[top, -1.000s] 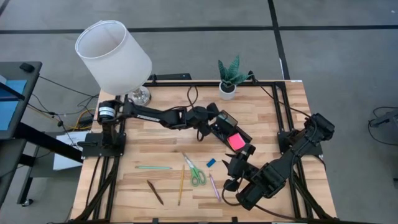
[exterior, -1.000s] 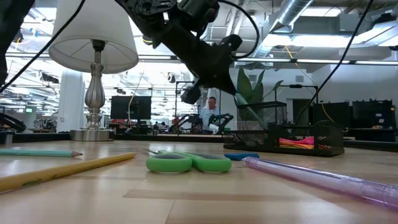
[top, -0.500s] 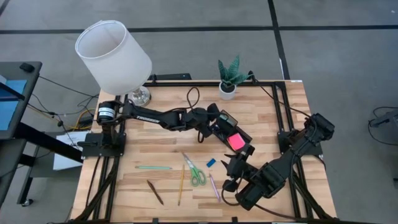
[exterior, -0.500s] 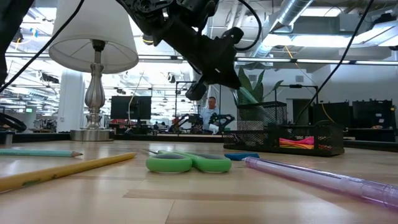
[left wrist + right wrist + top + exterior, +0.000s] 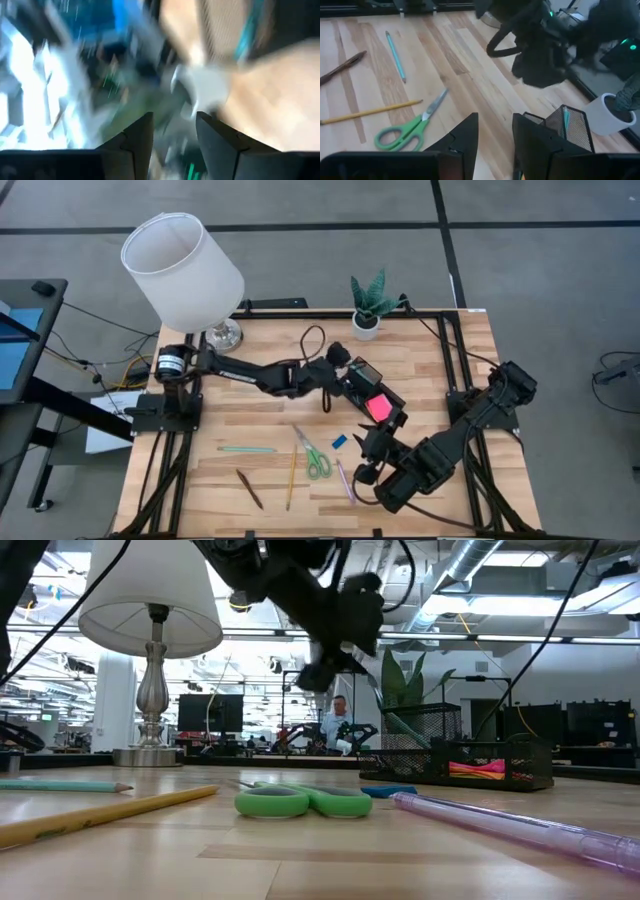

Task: Pick and place office supplies into organizer
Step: Put the blue pencil into the desk organizer

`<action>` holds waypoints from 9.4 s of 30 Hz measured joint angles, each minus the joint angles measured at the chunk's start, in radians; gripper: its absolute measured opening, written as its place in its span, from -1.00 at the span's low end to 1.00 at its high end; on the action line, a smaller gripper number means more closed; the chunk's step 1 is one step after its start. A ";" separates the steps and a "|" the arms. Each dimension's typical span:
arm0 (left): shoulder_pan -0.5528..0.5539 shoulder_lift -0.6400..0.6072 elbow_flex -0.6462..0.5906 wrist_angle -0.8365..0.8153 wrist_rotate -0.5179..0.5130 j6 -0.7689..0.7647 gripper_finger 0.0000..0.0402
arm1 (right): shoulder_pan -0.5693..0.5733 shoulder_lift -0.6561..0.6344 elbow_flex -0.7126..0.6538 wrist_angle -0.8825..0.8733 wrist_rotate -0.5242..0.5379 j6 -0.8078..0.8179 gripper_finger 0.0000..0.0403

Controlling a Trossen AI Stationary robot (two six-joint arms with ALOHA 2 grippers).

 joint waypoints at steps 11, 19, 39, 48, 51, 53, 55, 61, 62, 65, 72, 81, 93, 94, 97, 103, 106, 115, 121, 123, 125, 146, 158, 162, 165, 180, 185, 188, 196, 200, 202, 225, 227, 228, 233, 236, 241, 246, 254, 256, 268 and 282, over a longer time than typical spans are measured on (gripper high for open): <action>-0.058 -0.210 -0.001 -0.249 -0.498 -0.229 -0.38 | 0.076 -0.003 0.000 -0.057 0.000 0.159 -0.44; -0.080 -0.583 0.000 -1.056 -0.234 -1.223 -0.38 | 0.138 -0.002 -0.053 -0.041 0.034 0.288 -0.44; -0.105 -0.811 -0.546 -1.040 0.485 -1.854 -0.38 | 0.035 0.000 -0.398 0.731 -0.392 0.210 -0.44; -0.226 -0.798 -0.755 -0.654 0.597 -1.796 -0.38 | -0.011 0.000 -0.398 0.730 -0.401 0.116 -0.44; -0.289 -0.799 -0.766 -0.611 0.590 -1.806 -0.38 | -0.039 0.000 -0.398 0.730 -0.443 0.115 -0.44; -0.334 -0.799 -0.766 -0.613 0.575 -1.830 -0.38 | -0.060 0.000 -0.398 0.728 -0.469 0.115 -0.44; -0.382 -0.799 -0.766 -0.633 0.565 -1.857 -0.38 | -0.077 0.000 -0.398 0.728 -0.474 0.115 -0.44; -0.536 -0.799 -0.766 -0.776 0.538 -2.037 -0.38 | -0.098 0.000 -0.398 0.718 -0.472 0.114 -0.44; -0.560 -0.799 -0.766 -0.810 0.526 -2.084 -0.38 | -0.098 0.000 -0.398 0.718 -0.472 0.112 -0.44; -0.625 -0.799 -0.766 -0.894 0.515 -2.205 -0.38 | -0.098 0.000 -0.398 0.720 -0.472 0.057 -0.44; -0.733 -0.800 -0.766 -0.931 0.576 -2.321 -0.38 | -0.100 0.000 -0.398 0.722 -0.471 -0.008 -0.44; -0.788 -0.800 -0.714 -1.082 0.655 -2.368 -0.38 | -0.114 0.000 -0.398 0.722 -0.468 -0.064 -0.44; -0.796 -0.795 -0.697 -1.117 0.666 -2.375 -0.38 | -0.134 0.000 -0.405 0.725 -0.468 -0.072 -0.44; -0.796 -0.794 -0.697 -1.117 0.672 -2.364 -0.38 | -0.136 0.000 -0.408 0.722 -0.468 -0.072 -0.44; -0.796 -0.783 -0.697 -1.126 0.686 -2.347 -0.38 | -0.136 0.000 -0.420 0.723 -0.468 -0.070 -0.44; -0.796 -0.719 -0.698 -1.122 0.695 -2.341 -0.38 | -0.134 0.000 -0.426 0.722 -0.468 -0.071 -0.44; -0.796 -0.666 -0.698 -1.096 0.694 -2.335 -0.38 | -0.134 0.000 -0.426 0.722 -0.468 -0.071 -0.44; -0.795 -0.519 -0.687 -1.097 0.726 -2.325 -0.41 | -0.134 0.000 -0.426 0.722 -0.470 -0.070 -0.44; -0.796 -0.516 -0.684 -1.094 0.727 -2.318 -0.55 | -0.134 0.000 -0.426 0.722 -0.470 -0.069 -0.44; -0.796 -0.515 -0.684 -1.092 0.733 -2.313 -0.61 | -0.134 0.000 -0.426 0.722 -0.470 -0.069 -0.44; -0.796 -0.515 -0.684 -1.089 0.736 -2.310 -0.68 | -0.135 0.000 -0.426 0.723 -0.470 -0.069 -0.44; -0.785 -0.503 -0.606 -0.940 0.532 -2.193 -0.99 | -0.156 0.000 -0.426 0.919 -0.441 -0.330 -0.44; -0.780 -0.502 -0.603 -0.905 0.469 -2.183 -1.00 | -0.221 0.218 -0.410 1.355 -0.505 -0.708 -0.44; -0.780 -0.503 -0.603 -0.908 0.469 -2.186 -1.00 | -0.250 0.296 -0.332 1.378 -0.494 -0.808 -0.44; -0.780 -0.503 -0.603 -0.908 0.470 -2.187 -1.00 | -0.278 0.338 -0.275 1.363 -0.501 -0.827 -0.42; -0.780 -0.504 -0.601 -0.909 0.470 -2.188 -1.00 | -0.363 0.583 0.094 1.002 -0.627 -0.822 0.10; -0.780 -0.504 -0.601 -0.909 0.470 -2.188 -1.00 | -0.376 0.631 0.196 0.889 -0.634 -0.827 0.05; -0.780 -0.504 -0.601 -0.909 0.470 -2.188 -1.00 | -0.378 0.649 0.213 0.885 -0.678 -0.826 -0.01; -0.780 -0.505 -0.600 -0.908 0.470 -2.189 -1.00 | -0.396 0.655 0.216 0.883 -0.760 -0.774 -0.28; -0.780 -0.505 -0.600 -0.908 0.469 -2.189 -1.00 | -0.406 0.655 0.216 0.882 -0.801 -0.766 -0.52; -0.780 -0.505 -0.600 -0.908 0.468 -2.190 -1.00 | -0.411 0.655 0.216 0.882 -0.809 -0.765 -0.66; -0.780 -0.505 -0.552 -0.875 0.338 -2.277 -0.36 | -0.417 0.623 0.216 0.737 -0.747 -0.667 -0.92; -0.780 -0.505 -0.540 -0.885 0.334 -2.279 -0.36 | -0.416 0.593 0.215 0.624 -0.719 -0.645 -0.94; -0.780 -0.505 -0.539 -0.888 0.325 -2.280 -0.36 | -0.414 0.574 0.214 0.571 -0.695 -0.636 -0.94; -0.779 -0.505 -0.539 -0.955 0.239 -2.304 -0.42 | -0.383 0.426 0.214 0.338 -0.577 -0.624 -0.92; -0.778 -0.505 -0.539 -0.995 0.237 -2.304 -0.45 | -0.363 0.315 0.215 0.165 -0.481 -0.581 -0.91; -0.778 -0.505 -0.540 -1.006 0.257 -2.319 -0.46 | -0.382 0.141 0.216 -0.210 -0.443 -0.404 -0.93; -0.778 -0.505 -0.540 -1.005 0.243 -2.319 -0.47 | -0.463 0.060 0.199 -0.458 -0.561 -0.224 -0.92; -0.778 -0.505 -0.541 -1.003 0.178 -2.371 -0.47 | -0.640 0.040 0.169 -0.446 -0.696 -0.369 -0.93; -0.778 -0.505 -0.542 -1.002 0.179 -2.378 -0.47 | -0.684 0.047 0.177 -0.466 -0.701 -0.367 -0.93; -0.778 -0.505 -0.674 -0.929 0.183 -2.452 -0.47 | -0.802 0.082 0.170 -0.459 -0.907 -0.312 -0.93; -0.780 -0.509 -0.807 -0.748 0.183 -2.474 -0.47 | -0.730 -0.022 0.173 -0.463 -0.978 -0.183 -0.93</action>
